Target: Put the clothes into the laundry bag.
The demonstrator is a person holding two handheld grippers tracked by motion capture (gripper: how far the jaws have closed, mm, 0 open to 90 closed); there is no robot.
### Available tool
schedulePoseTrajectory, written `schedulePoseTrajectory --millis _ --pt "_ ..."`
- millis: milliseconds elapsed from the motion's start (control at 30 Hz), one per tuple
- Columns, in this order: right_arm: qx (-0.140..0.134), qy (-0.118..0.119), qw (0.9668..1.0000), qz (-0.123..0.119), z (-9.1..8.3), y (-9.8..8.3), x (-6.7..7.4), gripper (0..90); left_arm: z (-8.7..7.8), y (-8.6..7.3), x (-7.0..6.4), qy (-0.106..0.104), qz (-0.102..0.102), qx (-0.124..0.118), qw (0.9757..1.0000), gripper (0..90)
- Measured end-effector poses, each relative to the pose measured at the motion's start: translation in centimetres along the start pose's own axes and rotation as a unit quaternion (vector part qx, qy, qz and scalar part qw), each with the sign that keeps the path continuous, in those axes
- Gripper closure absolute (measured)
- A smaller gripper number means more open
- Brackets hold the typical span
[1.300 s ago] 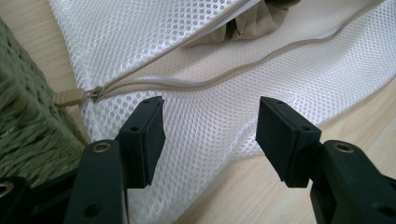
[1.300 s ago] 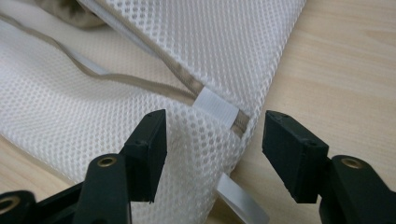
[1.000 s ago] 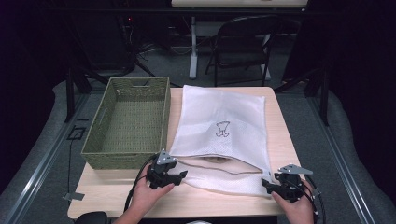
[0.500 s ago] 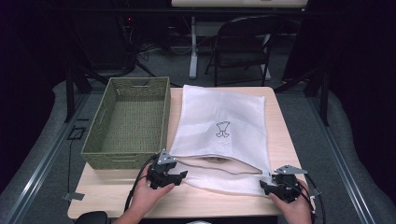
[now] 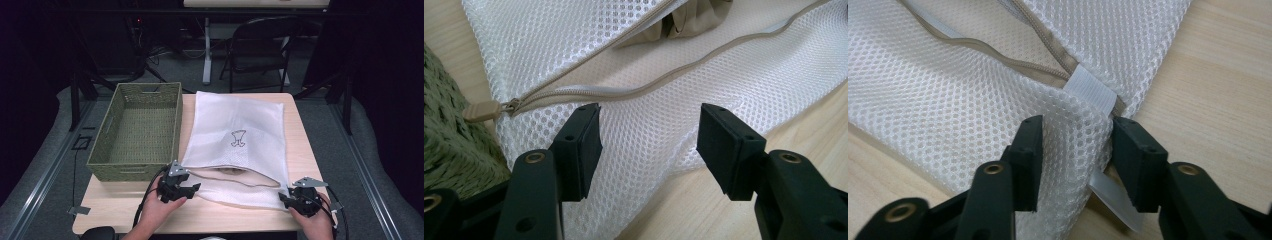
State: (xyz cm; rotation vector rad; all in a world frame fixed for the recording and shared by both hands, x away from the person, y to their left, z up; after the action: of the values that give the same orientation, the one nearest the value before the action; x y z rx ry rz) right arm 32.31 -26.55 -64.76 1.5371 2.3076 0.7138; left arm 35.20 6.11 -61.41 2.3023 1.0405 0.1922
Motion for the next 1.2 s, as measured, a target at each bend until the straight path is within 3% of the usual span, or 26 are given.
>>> schedulePoseTrajectory --millis 500,667,1200 --pt "0.016 0.026 0.9992 -0.026 0.0 0.5 0.4 79.6 -0.3 -0.7 0.2 -0.001 -0.021 0.001 0.9998 44.1" --pt "0.014 0.046 0.9987 -0.017 -0.2 1.0 0.3 81.3 -0.6 -1.1 0.5 0.006 -0.027 0.001 0.9996 43.3" --pt "0.003 0.043 0.9991 -0.001 -0.5 2.3 -1.5 81.7 -1.3 -2.2 1.6 0.031 -0.045 0.007 0.9985 38.3"
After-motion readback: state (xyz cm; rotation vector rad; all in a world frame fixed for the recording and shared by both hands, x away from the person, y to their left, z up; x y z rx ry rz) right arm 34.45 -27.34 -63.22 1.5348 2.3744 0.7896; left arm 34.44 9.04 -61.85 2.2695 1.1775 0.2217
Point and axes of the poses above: each handheld gripper's, and its own axes: z roughly forward along the jaws, y roughly out of its top, x roughly to its left, the point moved 10 cm from there along z, roughly forward along the jaws, and after that the axes turned 9 degrees about x, right-handed, at the moved point
